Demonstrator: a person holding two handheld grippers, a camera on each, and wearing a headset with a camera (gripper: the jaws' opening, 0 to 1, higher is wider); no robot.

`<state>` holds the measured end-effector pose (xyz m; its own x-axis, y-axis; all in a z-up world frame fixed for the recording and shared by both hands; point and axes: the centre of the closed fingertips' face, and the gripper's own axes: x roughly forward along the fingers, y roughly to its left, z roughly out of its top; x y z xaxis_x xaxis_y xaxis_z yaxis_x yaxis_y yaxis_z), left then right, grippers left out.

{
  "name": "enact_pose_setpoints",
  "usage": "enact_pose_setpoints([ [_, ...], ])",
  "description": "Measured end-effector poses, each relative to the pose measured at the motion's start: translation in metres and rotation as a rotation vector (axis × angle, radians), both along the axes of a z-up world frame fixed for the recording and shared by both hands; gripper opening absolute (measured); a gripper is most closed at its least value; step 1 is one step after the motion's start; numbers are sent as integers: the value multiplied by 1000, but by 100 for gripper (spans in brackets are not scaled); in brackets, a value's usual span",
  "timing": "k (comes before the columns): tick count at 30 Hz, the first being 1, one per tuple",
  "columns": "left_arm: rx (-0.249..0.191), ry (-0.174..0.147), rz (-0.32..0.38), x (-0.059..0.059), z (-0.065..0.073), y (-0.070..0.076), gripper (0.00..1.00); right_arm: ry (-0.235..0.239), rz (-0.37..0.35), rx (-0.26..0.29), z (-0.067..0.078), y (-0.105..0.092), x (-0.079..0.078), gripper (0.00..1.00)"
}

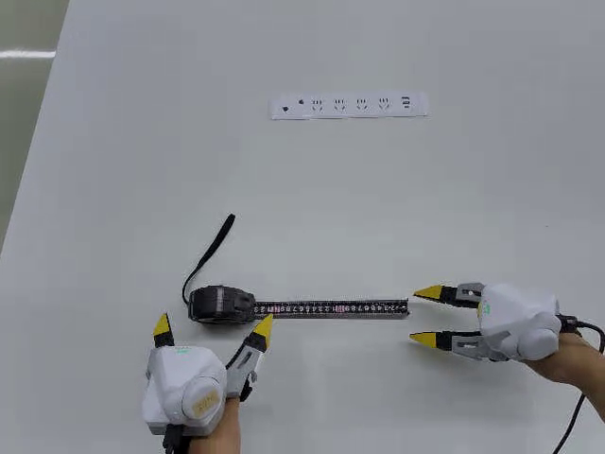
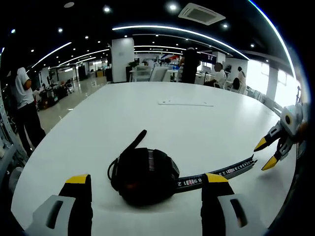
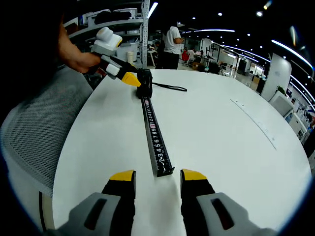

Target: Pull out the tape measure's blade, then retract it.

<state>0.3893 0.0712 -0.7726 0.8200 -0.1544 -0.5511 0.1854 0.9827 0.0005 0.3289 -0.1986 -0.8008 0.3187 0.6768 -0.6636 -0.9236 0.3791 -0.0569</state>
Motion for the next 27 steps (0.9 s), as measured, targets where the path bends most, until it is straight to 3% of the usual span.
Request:
enact_pose_setpoints([
  [5,-5,10,9,4,-5,0,87,26,57,-12,-8,4,4,32],
  [17,-7,21,28,13,-11,-1,82,96,107,-11,-24,3,11,22],
  [27,-5,23,42,18,-12,1,78,116,108,11,-23,6,11,14],
])
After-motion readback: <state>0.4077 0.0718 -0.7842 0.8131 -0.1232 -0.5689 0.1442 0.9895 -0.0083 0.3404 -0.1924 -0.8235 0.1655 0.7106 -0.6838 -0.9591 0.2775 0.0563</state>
